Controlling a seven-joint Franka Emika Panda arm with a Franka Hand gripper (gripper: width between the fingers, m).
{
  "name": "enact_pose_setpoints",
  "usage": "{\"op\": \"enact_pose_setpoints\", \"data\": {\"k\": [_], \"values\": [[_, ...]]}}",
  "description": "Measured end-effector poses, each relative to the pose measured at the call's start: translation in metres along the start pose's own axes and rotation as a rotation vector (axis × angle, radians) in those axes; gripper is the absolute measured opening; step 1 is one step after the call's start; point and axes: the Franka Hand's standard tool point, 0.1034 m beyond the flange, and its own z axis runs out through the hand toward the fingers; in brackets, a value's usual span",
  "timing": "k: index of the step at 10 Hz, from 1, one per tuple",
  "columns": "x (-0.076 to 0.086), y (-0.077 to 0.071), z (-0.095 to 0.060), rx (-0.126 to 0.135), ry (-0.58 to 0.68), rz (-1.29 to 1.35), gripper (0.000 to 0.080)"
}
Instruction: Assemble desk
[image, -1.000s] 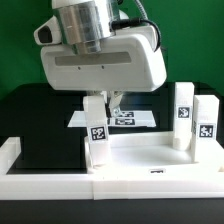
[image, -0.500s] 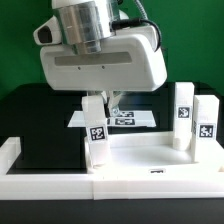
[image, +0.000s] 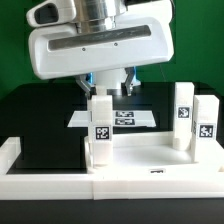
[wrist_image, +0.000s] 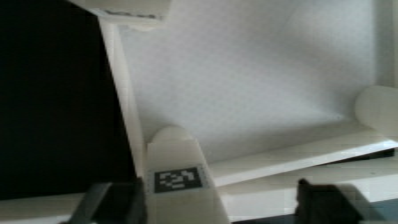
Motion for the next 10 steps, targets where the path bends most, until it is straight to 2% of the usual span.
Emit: {"op": "enact_pose_setpoints", "data": {"k": [1,2,3,4,5,6,9,10], "values": [[0.000,0.000,0.000,0.000,0.000,0.001,0.0538],[0.003,0.003,0.001,-0.008,0.006,-0.008,0.0538],[0.013,0.011,0.005,-0.041,0.033,-0.023,0.0626],[0.020,0.015,0.009,-0.074,0.059,-0.039,0.0642],[0.024,0.015,0.012,-0.093,0.077,-0.043,0.0642],[0.026,0.011,0.014,-0.101,0.092,-0.045,0.0648],[0.025,0.012,0.014,-0.099,0.091,-0.030,0.0649],[0.025,0.012,0.014,-0.098,0.092,-0.010,0.0538]]}}
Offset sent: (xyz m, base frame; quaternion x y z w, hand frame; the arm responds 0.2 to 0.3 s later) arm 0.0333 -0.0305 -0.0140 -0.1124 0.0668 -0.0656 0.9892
